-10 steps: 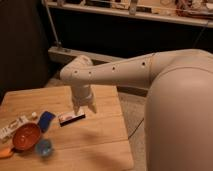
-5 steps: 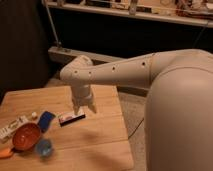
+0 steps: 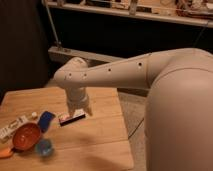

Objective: Pick up the ceramic cup

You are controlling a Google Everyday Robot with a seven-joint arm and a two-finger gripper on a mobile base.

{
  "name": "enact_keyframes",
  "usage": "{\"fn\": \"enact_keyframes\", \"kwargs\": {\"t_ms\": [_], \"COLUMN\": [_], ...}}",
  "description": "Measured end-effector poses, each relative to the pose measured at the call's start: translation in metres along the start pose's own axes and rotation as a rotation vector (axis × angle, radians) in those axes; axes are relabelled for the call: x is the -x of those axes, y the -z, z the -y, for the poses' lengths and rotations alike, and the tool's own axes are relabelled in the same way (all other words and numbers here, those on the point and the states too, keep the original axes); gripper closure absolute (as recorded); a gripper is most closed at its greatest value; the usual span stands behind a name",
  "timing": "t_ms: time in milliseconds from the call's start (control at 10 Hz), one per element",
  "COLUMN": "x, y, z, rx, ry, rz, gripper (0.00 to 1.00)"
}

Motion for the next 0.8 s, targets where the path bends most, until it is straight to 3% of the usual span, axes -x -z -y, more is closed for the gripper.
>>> {"fn": "enact_keyframes", "kwargs": {"t_ms": [200, 800], "x": [-0.02, -0.062], "y": [0.007, 0.029], "z": [-0.031, -0.117], "rx": [0.028, 0.035], "ry": [0.097, 0.34], "rz": [0.008, 0.074], "gripper": [0.35, 0.35]}}
